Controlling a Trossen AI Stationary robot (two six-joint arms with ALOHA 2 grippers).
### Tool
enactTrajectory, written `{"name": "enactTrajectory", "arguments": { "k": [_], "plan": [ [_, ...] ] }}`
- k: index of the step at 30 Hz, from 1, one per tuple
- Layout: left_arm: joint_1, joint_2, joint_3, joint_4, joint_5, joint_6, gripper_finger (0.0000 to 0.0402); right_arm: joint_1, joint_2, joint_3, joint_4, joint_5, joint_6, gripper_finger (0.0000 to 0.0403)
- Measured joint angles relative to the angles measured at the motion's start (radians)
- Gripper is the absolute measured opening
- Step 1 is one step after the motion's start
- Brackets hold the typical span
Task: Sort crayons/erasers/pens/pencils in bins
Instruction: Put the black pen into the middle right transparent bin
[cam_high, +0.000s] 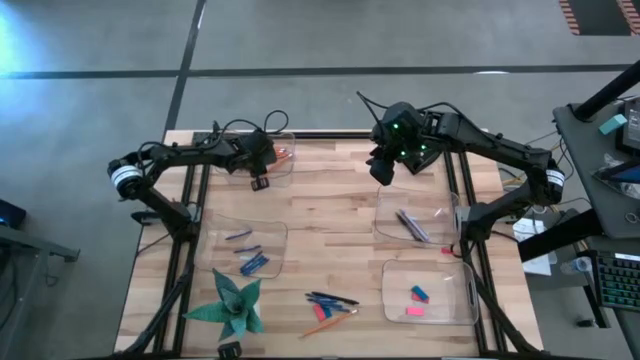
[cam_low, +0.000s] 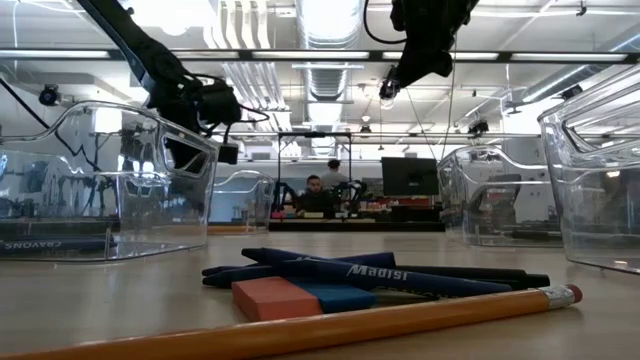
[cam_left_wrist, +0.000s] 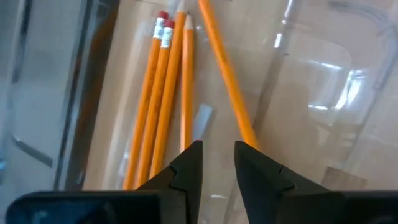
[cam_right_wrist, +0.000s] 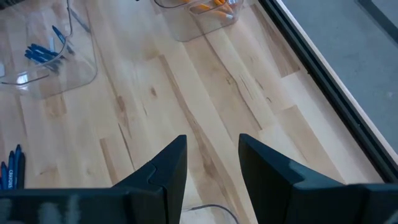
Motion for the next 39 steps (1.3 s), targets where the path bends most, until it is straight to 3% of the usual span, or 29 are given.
{"name": "enactTrajectory", "arguments": {
  "k": [6,11,14,17,20,24,32,39],
  "plan": [
    [-0.009,-0.045,0.057,-0.038,-0.089,-0.051,0.0097,0.000,0.000,0.000,0.000,0.000,0.016,0.0137],
    [-0.031,-0.138,0.127,-0.099,-0.104,-0.148,0.0098,0.005,0.000,0.000,-0.003,0.000,0.053,0.0137],
    [-0.064,-0.208,0.169,-0.113,-0.061,-0.302,0.0099,0.022,0.000,0.000,-0.007,0.000,0.053,0.0137],
    [-0.119,-0.270,0.186,-0.096,0.057,-0.483,0.0099,0.053,0.000,0.000,-0.007,0.000,0.052,0.0137],
    [-0.216,-0.307,0.193,-0.094,0.122,-0.585,0.0099,0.087,0.000,0.000,-0.009,-0.001,0.051,0.0137],
    [-0.411,-0.311,0.205,-0.066,0.106,-0.638,0.0099,0.136,-0.003,0.000,-0.017,0.000,0.053,0.0137],
    [-0.749,-0.266,0.279,0.005,-0.149,-0.665,0.0099,0.296,-0.003,0.000,-0.007,0.031,0.155,0.0137],
    [-0.889,-0.267,0.360,0.009,-0.195,-0.759,0.0099,0.503,0.026,-0.016,0.094,0.214,0.319,0.0137]
  ]
}}
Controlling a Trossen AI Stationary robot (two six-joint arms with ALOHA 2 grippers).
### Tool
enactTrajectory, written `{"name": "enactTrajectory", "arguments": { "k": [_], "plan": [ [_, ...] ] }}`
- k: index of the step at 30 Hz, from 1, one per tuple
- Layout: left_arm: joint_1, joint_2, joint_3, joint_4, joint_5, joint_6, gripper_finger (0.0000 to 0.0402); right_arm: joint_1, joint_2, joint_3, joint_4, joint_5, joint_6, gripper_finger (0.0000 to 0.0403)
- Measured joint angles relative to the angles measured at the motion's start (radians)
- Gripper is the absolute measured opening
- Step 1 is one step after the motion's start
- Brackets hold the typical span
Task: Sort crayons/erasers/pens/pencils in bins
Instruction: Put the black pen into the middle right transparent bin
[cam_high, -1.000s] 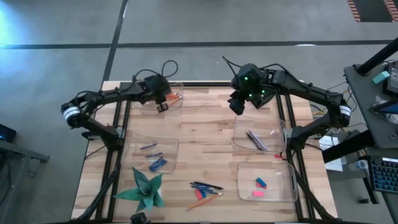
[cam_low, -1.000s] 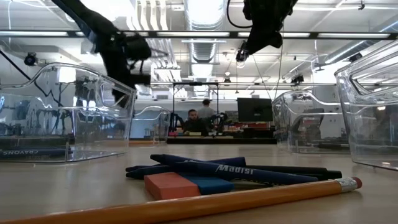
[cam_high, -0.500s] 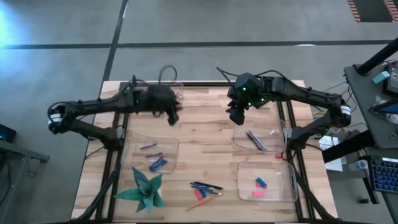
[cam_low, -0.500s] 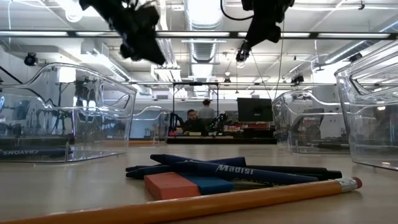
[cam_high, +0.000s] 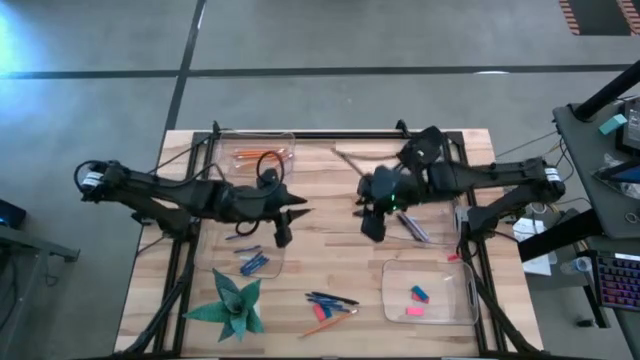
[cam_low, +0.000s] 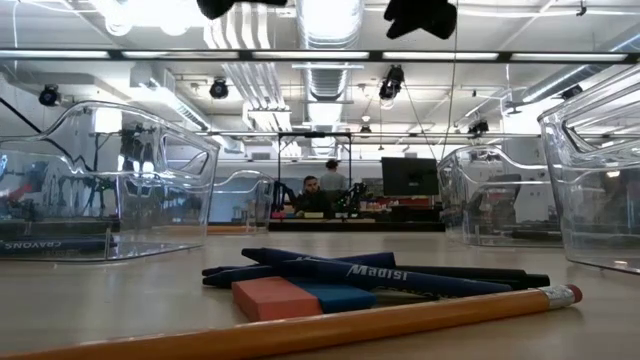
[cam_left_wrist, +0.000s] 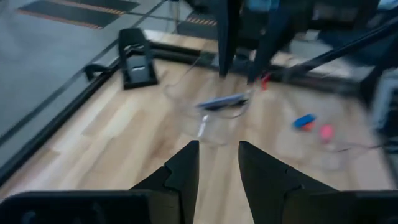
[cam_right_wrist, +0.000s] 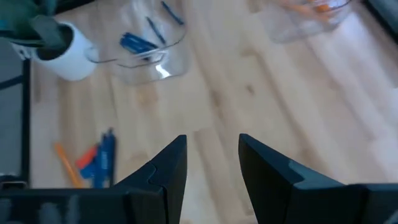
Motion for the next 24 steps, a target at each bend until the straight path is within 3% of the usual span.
{"name": "enactTrajectory", "arguments": {
  "k": [7,12,24],
  "plan": [
    [-0.133,-0.003,0.044,0.003,0.000,-0.130,0.0099,0.176,0.116,-0.001,0.068,0.023,0.203,0.0137],
    [-0.229,0.003,0.042,0.102,-0.005,-0.132,0.0099,0.273,0.236,0.000,0.079,0.022,0.350,0.0137],
    [-0.337,0.004,0.042,0.266,-0.007,-0.123,0.0099,0.345,0.474,0.083,0.081,-0.028,0.475,0.0137]
  ]
}}
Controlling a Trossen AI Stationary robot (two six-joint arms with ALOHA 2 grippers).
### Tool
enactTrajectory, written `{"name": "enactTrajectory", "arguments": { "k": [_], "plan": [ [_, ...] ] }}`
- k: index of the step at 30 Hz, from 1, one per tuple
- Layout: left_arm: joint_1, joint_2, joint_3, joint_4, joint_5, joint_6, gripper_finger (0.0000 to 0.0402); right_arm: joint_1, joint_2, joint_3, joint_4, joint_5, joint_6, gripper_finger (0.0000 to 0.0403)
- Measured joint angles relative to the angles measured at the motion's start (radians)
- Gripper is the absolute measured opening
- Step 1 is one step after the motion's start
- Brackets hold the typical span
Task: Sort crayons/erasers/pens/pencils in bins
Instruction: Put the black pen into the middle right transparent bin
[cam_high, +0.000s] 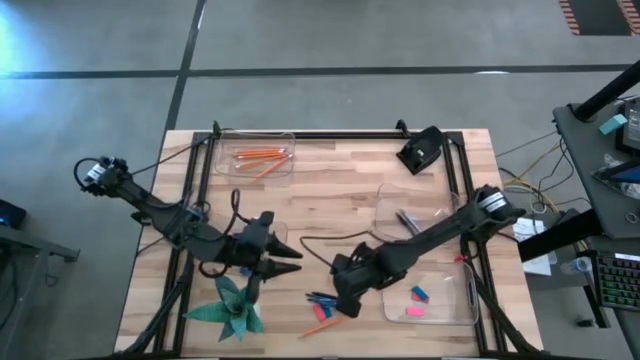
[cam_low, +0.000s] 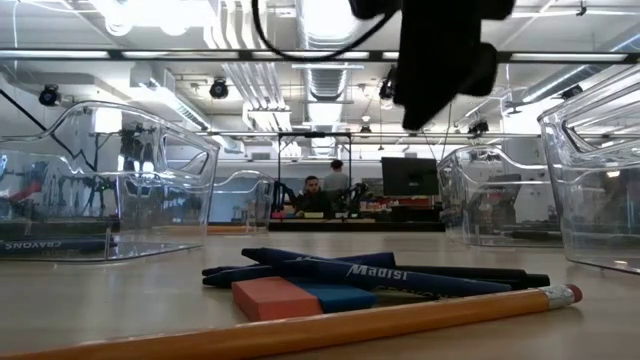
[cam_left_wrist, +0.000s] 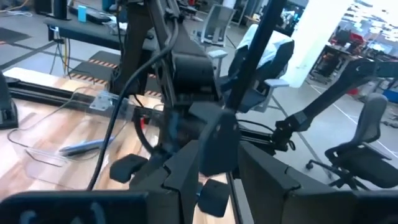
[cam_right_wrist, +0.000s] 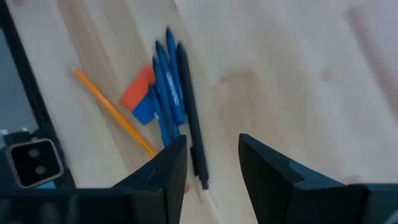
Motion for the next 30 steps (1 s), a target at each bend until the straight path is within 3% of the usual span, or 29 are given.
{"name": "enactTrajectory", "arguments": {
  "k": [9,30],
  "plan": [
    [-0.012,0.000,0.000,0.014,0.000,0.000,0.0099,0.009,0.070,0.003,0.000,-0.046,0.084,0.0137],
    [-0.016,0.000,-0.021,0.011,0.004,-0.002,0.0099,0.053,0.171,0.022,0.100,-0.046,0.042,0.0137]
  ]
}}
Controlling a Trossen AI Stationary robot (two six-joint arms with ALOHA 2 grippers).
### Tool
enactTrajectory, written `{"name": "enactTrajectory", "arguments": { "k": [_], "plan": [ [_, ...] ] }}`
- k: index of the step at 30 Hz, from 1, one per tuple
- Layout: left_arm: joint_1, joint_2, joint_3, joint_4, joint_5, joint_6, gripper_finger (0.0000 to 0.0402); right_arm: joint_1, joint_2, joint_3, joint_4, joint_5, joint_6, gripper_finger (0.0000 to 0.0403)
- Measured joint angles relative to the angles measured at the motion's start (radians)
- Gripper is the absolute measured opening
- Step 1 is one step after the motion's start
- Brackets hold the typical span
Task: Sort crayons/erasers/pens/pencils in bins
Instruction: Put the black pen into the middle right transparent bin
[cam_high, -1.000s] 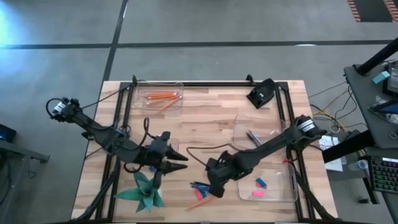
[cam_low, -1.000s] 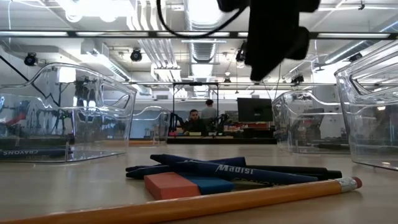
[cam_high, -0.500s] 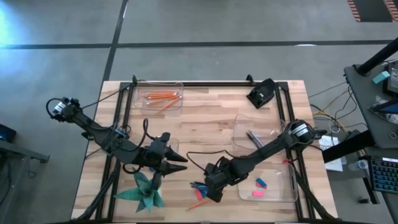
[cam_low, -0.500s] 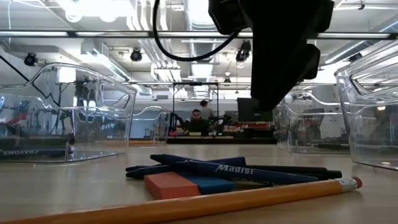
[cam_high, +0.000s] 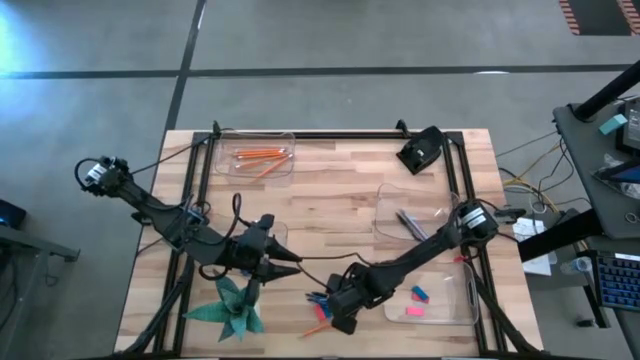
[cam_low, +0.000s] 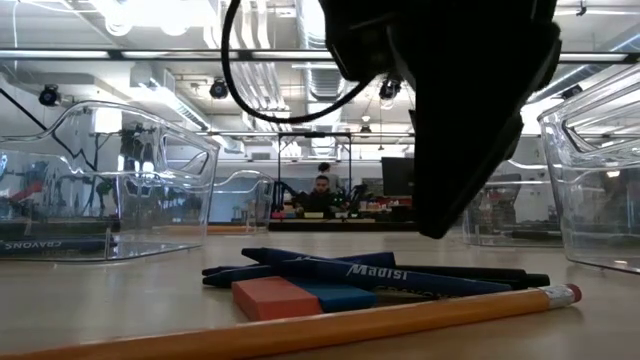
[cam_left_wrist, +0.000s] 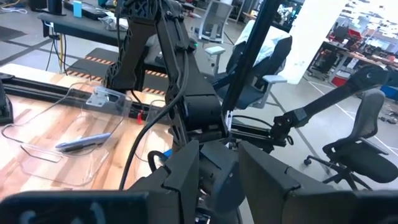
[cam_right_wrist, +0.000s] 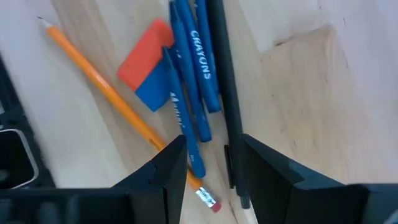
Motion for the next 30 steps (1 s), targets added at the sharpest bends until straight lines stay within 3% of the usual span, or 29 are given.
{"name": "enactTrajectory", "arguments": {
  "k": [10,19,23,30],
  "plan": [
    [0.000,0.000,-0.006,0.002,0.000,-0.001,0.0099,-0.003,-0.005,0.036,-0.105,0.034,-0.036,0.0132],
    [0.000,0.000,-0.010,0.002,0.000,-0.001,0.0099,-0.002,-0.006,0.052,-0.099,0.034,-0.039,0.0078],
    [0.000,0.000,-0.010,0.002,0.000,-0.001,0.0099,-0.003,0.003,0.056,-0.099,0.034,-0.042,0.0100],
    [0.000,0.000,-0.011,0.001,0.000,0.000,0.0099,-0.003,0.033,0.056,-0.118,0.027,-0.043,0.0172]
  ]
}}
